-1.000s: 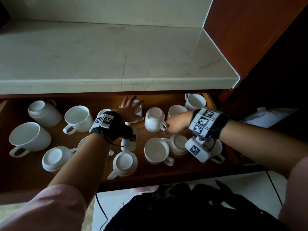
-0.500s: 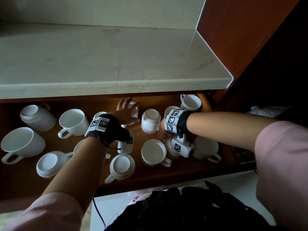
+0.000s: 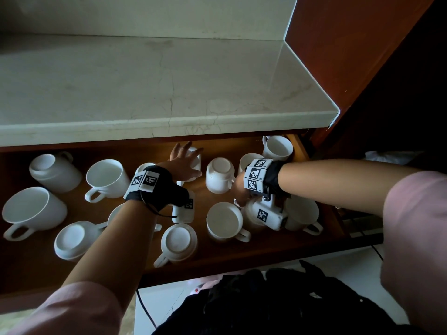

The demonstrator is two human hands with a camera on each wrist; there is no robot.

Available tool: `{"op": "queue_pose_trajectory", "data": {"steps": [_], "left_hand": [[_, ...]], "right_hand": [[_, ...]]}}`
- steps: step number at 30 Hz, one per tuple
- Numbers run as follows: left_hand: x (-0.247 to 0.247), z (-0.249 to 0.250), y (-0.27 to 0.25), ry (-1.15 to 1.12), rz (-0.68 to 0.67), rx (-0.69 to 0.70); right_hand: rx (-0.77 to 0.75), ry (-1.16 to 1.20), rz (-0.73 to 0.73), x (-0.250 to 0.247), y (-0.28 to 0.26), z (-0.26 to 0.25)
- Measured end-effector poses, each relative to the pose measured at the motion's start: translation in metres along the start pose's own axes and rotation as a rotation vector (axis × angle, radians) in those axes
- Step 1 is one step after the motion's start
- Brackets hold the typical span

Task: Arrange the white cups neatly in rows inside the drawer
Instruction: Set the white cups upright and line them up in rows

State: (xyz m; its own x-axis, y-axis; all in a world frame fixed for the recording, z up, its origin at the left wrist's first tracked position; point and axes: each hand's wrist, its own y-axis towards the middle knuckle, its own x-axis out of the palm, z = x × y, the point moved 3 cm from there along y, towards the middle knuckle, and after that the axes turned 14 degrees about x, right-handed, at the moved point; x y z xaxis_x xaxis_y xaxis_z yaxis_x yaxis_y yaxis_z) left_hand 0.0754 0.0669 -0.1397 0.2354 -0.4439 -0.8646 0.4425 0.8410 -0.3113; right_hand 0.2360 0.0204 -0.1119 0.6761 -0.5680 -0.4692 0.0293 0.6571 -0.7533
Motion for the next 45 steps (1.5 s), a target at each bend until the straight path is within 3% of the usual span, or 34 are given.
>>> {"op": "queue_pose_trajectory", "data": {"steps": [5,12,15,19,25,33,38,45], "left_hand": [[0.001,-0.001,0.001,-0.009,-0.008,-0.014],[0.001,0.001,0.002,-0.005,-0.015,-0.029],[0.000,0.002,0.002,0.008,-0.013,-0.029],[0.000,0.002,0.001,0.029,-0.012,-0.024],[-0.007,0.015,-0.009,0.037,-0.013,-0.003],[-0.002,0.008,-0.004,0.010,0.011,-0.006],[0.000,0.004,-0.001,0.009,0.018,-0.011],[0.000,-0.001,0.002,-0.016,0.019,-0.012]], "right_hand": [[0.014,0.042,-0.130,0.004,0.001,0.012],[0.054,0.213,-0.154,0.013,-0.013,0.043],[0.083,0.426,-0.204,0.026,-0.012,0.055],[0.059,0.892,-0.273,0.041,-0.005,0.068],[-0.036,1.306,-0.195,0.056,-0.005,0.080],[-0.134,1.475,-0.029,0.080,0.001,0.073],[-0.214,1.520,-0.074,0.079,0.004,0.076],[-0.216,1.465,-0.146,0.078,0.010,0.078]]}}
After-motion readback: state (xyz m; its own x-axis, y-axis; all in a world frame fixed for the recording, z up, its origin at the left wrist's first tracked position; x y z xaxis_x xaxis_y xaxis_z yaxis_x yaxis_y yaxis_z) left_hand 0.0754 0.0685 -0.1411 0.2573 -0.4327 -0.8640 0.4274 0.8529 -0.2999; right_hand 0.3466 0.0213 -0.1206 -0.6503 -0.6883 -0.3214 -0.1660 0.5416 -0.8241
